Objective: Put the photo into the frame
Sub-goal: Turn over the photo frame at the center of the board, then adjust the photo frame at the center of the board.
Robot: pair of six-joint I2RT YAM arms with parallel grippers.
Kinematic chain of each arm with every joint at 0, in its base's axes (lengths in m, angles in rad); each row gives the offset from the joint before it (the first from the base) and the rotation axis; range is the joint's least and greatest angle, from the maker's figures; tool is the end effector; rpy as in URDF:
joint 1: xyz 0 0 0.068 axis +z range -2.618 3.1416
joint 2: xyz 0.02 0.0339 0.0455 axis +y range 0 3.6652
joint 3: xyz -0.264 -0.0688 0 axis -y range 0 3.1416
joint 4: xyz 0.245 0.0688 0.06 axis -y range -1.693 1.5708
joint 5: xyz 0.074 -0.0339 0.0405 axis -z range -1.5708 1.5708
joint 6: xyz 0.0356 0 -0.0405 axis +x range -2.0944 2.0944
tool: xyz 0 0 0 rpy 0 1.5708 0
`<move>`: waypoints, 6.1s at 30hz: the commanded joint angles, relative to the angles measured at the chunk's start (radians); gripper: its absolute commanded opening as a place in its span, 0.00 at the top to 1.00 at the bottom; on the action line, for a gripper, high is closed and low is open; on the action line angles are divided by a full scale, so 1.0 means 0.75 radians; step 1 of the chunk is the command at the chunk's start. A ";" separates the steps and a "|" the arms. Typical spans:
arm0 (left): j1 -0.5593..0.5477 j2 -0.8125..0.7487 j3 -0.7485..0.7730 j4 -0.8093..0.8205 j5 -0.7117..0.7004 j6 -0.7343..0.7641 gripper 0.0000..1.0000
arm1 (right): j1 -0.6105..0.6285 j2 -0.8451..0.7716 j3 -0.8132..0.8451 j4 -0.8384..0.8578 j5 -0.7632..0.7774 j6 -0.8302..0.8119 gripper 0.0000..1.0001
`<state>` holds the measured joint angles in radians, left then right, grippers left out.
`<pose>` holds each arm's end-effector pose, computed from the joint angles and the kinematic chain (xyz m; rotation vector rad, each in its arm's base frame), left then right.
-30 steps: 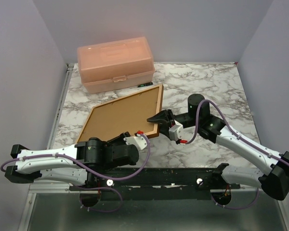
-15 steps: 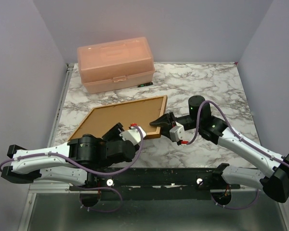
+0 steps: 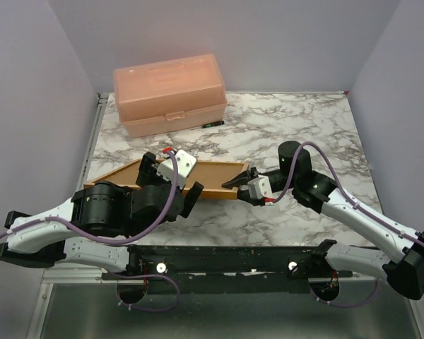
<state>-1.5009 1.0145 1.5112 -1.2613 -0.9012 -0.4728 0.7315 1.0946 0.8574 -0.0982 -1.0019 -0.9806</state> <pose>0.0374 -0.1345 0.4407 0.6171 1.9227 -0.1761 0.1580 0.1821 0.3182 -1.7079 0.6114 0.7693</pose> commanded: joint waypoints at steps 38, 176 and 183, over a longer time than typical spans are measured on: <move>0.173 -0.371 -0.805 0.885 0.549 -0.641 0.01 | -0.022 -0.177 -0.334 0.316 0.939 1.944 1.00; 1.001 0.116 -1.299 1.194 1.353 -0.735 0.27 | -0.229 -0.010 -0.564 -0.440 0.672 2.357 0.08; 0.926 0.346 -1.112 1.199 1.355 -0.701 0.27 | -0.230 -0.074 -0.536 -0.488 0.790 2.398 0.06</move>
<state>-0.7551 1.1934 0.5926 -0.6247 -0.0341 -0.9573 0.5335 1.0504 0.4450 -0.4664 -0.3729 0.7406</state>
